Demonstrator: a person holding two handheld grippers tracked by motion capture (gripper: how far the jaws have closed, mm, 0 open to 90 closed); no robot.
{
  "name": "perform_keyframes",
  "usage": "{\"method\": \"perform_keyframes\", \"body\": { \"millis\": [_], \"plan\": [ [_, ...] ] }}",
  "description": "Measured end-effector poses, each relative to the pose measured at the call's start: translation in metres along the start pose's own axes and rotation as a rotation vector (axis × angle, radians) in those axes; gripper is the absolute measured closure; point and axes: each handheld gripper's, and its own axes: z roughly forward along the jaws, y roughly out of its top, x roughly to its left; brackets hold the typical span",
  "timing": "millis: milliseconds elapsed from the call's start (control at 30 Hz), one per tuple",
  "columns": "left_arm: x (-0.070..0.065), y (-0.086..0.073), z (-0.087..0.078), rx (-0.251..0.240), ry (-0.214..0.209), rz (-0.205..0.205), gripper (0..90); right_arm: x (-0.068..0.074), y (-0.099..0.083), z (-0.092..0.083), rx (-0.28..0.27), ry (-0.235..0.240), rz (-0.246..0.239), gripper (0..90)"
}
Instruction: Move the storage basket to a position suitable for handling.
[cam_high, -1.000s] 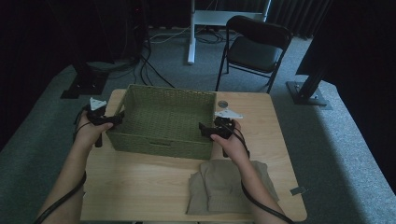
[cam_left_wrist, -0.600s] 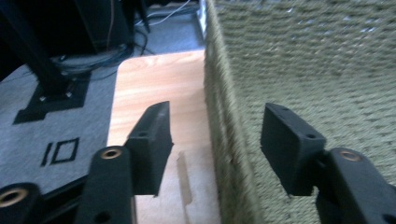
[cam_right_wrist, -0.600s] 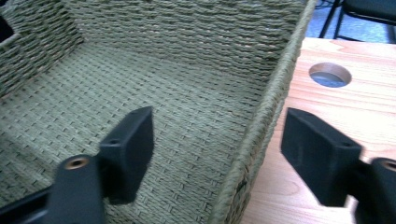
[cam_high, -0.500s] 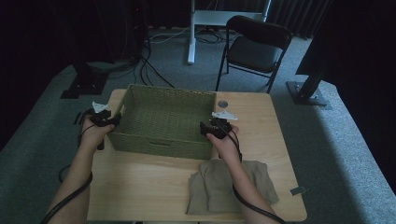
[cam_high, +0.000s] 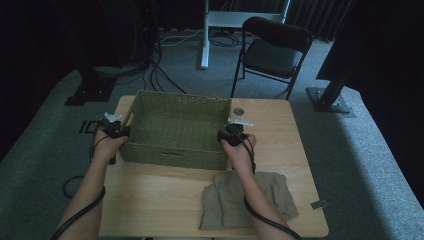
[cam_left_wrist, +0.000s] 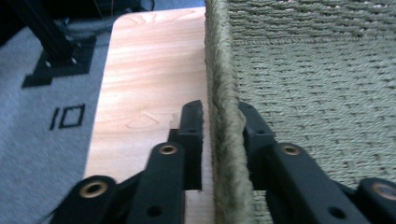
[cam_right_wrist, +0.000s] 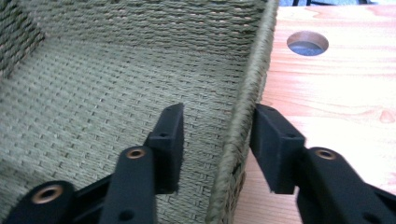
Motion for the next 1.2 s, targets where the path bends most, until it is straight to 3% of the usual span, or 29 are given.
{"method": "perform_keyframes", "body": {
  "millis": [100, 333, 500, 733, 967, 1200],
  "plan": [
    [-0.005, -0.001, 0.000, -0.002, 0.027, -0.002, 81.3, -0.002, 0.000, 0.001, 0.003, -0.004, 0.036, 61.0],
    [-0.013, -0.005, -0.003, -0.013, 0.049, -0.027, 81.8, -0.003, 0.001, 0.001, 0.002, -0.040, 0.040, 68.6],
    [-0.022, -0.007, -0.007, -0.008, 0.067, -0.030, 81.8, -0.007, 0.004, 0.000, 0.004, -0.095, -0.004, 75.2],
    [-0.031, -0.011, -0.012, -0.011, 0.067, -0.034, 81.8, -0.014, 0.003, 0.000, -0.012, -0.119, -0.049, 77.2],
    [-0.037, -0.015, -0.016, -0.016, 0.017, -0.073, 82.6, -0.023, 0.002, -0.003, -0.011, -0.112, -0.062, 77.4],
    [-0.050, -0.014, -0.016, -0.013, 0.027, -0.065, 82.7, -0.035, 0.002, -0.007, 0.001, -0.109, -0.056, 77.4]
  ]
}}
